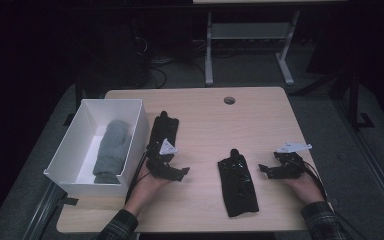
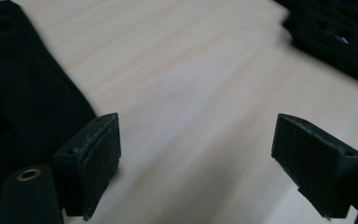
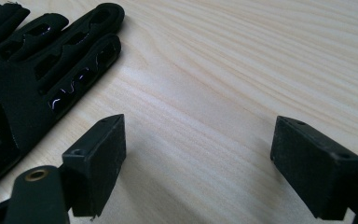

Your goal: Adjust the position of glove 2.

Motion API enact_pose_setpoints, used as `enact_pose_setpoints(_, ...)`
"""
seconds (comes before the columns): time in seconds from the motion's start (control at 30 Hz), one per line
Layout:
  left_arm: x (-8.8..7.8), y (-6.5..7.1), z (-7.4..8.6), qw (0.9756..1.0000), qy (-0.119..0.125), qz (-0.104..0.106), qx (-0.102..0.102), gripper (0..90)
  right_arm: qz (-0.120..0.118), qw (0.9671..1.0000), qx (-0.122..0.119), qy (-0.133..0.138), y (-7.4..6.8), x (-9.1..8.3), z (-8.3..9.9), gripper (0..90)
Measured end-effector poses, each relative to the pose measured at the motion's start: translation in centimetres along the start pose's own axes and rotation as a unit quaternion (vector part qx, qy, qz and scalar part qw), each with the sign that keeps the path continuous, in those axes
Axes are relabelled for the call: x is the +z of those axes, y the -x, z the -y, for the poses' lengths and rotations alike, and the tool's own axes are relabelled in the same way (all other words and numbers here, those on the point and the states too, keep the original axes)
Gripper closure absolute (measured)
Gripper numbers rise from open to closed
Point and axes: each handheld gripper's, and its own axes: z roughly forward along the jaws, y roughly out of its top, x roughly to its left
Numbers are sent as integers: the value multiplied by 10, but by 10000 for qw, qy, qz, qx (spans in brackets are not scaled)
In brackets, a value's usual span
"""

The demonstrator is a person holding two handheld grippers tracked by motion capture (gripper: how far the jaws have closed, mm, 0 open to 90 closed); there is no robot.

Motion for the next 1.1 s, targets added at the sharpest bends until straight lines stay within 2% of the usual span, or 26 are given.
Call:
enact_pose_setpoints(0.07, 1, -7, -8, 9999, 108, -80, -95, 239, 1, 10000, 1, -2, 0, 0, 0, 178)
enact_pose_setpoints(0.13, 3, -13, -15, 9996, 114, -177, -185, 307, 2, 10000, 9, -6, 0, 0, 0, 177)
enact_pose_setpoints(0.27, 6, -26, -28, 9983, 133, -461, -322, 537, 3, 10000, 10, -6, 0, 0, 0, 177)
enact_pose_setpoints(0.37, 11, -38, -34, 9968, -61, -679, -422, 692, 4, 10000, 11, -6, 0, 0, 0, 177)
enact_pose_setpoints(0.4, 14, -42, -35, 9956, -125, -788, -496, 731, 3, 10000, 10, -6, 0, 0, 0, 177)
enact_pose_setpoints(0.5, 25, -48, -36, 9928, -327, -1016, -546, 880, 3, 10000, 11, -7, 0, 0, 0, 176)
enact_pose_setpoints(0.53, 28, -51, -36, 9913, -363, -1116, -596, 895, 2, 10000, 11, -7, 0, 0, 0, 177)
enact_pose_setpoints(0.63, 33, -56, -35, 9891, -370, -1240, -705, 895, 3, 10000, 12, -6, 0, 0, 0, 177)
enact_pose_setpoints(0.73, 39, -60, -31, 9882, -486, -1236, -768, 895, 2, 10000, 13, -6, 0, 0, 0, 177)
enact_pose_setpoints(0.83, 43, -62, -28, 9887, -533, -1146, -804, 896, 2, 10000, 11, -5, 0, 0, 0, 177)
enact_pose_setpoints(0.9, 43, -61, -28, 9902, -533, -1029, -785, 896, 3, 10000, 10, -5, 0, 0, 0, 176)
enact_pose_setpoints(0.97, 42, -58, -29, 9926, -561, -852, -654, 896, 2, 10000, 11, -6, 0, 0, 0, 176)
enact_pose_setpoints(1.1, 42, -49, -30, 9951, -610, -550, -542, 896, 3, 10000, 12, -6, 0, 0, 0, 176)
